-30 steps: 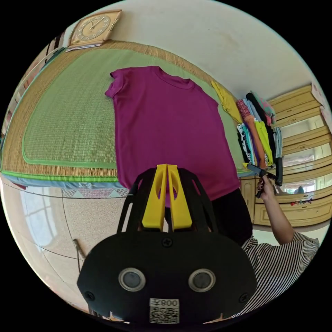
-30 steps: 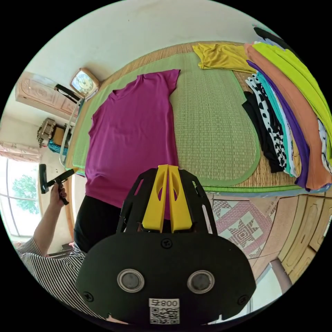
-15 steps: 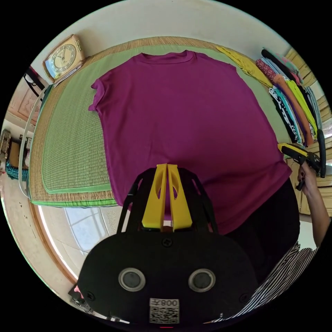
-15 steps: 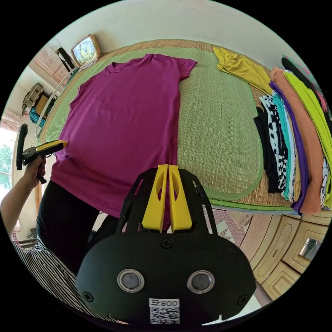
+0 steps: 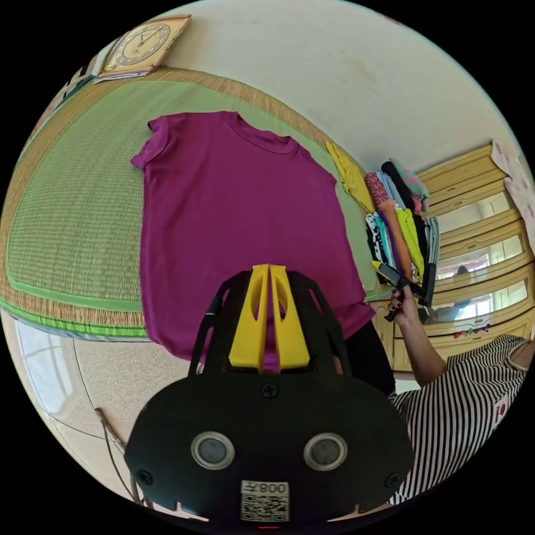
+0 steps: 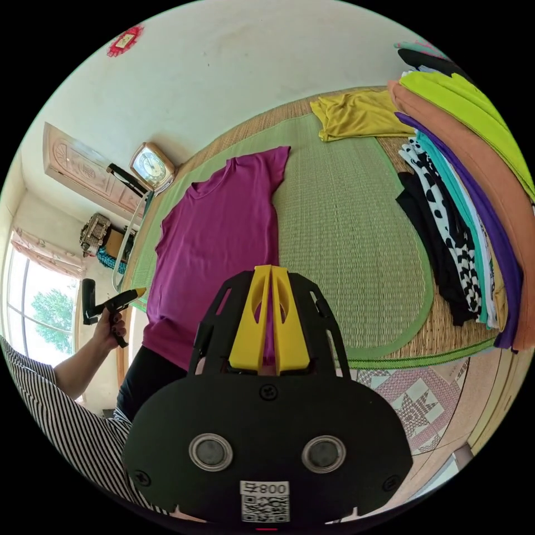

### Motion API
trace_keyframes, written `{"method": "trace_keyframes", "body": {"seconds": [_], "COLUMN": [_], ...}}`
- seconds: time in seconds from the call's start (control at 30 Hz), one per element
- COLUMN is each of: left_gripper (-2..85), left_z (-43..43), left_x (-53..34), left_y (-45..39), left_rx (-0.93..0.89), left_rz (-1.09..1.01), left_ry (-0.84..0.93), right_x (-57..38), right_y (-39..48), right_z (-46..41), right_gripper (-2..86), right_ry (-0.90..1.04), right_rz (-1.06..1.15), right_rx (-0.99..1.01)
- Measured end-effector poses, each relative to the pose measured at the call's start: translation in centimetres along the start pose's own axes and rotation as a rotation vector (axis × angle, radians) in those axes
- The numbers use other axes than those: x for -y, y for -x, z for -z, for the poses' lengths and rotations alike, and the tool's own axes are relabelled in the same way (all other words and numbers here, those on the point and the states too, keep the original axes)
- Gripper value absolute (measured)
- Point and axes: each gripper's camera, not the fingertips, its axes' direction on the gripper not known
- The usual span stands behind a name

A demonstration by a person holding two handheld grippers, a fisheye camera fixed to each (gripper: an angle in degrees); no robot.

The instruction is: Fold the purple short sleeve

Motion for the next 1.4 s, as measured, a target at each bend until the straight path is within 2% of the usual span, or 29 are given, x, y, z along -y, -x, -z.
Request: {"method": "trace_keyframes", "body": {"seconds": [0.3,0.57,1.0,1.4], "left_gripper": [1.2,2.9,8.3,6.8], "left_z": [-7.5,-15.1,-29.6,-40.0], "left_x": [10.0,20.3,37.5,44.5], "left_y": [-3.6,-6.9,-14.1,-16.5], "left_rx": [-0.216,-0.239,0.017,0.327], "left_rz": [-0.215,-0.381,-0.705,-0.875], "left_ry": [0.029,0.088,0.207,0.390], "right_x": [5.9,10.0,13.4,15.1], "right_y": [1.8,1.1,2.8,1.9], "right_z": [-2.9,-4.5,-10.0,-10.7], "right_gripper": [3.2,5.2,6.3,1.9], "right_ry": [-0.111,-0.207,-0.068,-0.031], "right_rz": [0.055,0.049,0.167,0.136], "right_rx": [0.008,-0.104,-0.231,-0.200]}}
